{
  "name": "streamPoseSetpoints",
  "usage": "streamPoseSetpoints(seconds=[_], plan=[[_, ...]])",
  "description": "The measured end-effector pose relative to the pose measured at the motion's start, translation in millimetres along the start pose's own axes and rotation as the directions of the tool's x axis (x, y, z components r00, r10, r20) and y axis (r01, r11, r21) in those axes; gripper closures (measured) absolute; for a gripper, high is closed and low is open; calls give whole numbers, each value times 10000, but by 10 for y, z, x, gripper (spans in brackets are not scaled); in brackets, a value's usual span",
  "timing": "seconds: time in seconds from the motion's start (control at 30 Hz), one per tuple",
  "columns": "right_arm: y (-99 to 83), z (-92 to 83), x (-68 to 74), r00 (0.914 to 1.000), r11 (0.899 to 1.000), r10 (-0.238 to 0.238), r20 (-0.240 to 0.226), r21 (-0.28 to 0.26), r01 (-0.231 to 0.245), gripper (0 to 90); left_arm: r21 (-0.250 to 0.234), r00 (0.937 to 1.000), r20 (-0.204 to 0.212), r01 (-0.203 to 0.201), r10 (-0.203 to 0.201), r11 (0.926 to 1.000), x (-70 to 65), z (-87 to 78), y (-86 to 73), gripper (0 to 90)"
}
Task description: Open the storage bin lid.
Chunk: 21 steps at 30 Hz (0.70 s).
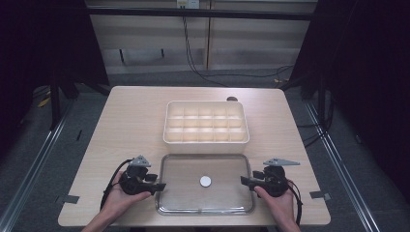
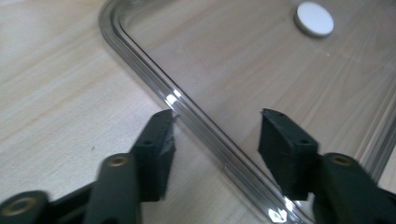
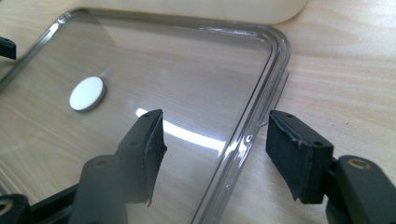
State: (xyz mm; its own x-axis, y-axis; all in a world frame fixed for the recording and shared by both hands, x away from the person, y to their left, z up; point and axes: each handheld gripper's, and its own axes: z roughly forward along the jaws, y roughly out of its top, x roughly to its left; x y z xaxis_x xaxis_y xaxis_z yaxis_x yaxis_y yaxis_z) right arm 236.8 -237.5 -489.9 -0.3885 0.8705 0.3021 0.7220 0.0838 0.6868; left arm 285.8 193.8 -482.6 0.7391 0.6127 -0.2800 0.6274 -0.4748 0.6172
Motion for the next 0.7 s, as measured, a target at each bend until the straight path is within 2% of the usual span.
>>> streamPoseSetpoints(seconds=[0.1,0.17,0.33,0.43,0.57,0.7], plan=[[10,-43,1,9997,9997,-70,-225,-255,64,354,-158,9999,-109,-27,25,9999,10,-45,8,407],[22,-90,5,9990,9986,-141,-430,-525,119,341,-465,9997,-228,-47,36,9989,8,-74,9,387],[38,-215,24,9963,9929,-641,-568,-1041,579,321,-896,9988,-382,-323,290,9955,-12,-184,-5,353],[37,-293,44,9951,9892,-709,-696,-1335,611,313,-1021,9980,-494,-444,395,9938,-34,-233,-36,345],[20,-424,75,9940,9822,-915,-607,-1698,800,307,-1269,9970,-657,-493,412,9907,-61,-319,-82,335],[2,-528,67,9949,9770,-879,-503,-1993,763,297,-1465,9962,-777,-516,405,9879,-81,-382,-128,330]])
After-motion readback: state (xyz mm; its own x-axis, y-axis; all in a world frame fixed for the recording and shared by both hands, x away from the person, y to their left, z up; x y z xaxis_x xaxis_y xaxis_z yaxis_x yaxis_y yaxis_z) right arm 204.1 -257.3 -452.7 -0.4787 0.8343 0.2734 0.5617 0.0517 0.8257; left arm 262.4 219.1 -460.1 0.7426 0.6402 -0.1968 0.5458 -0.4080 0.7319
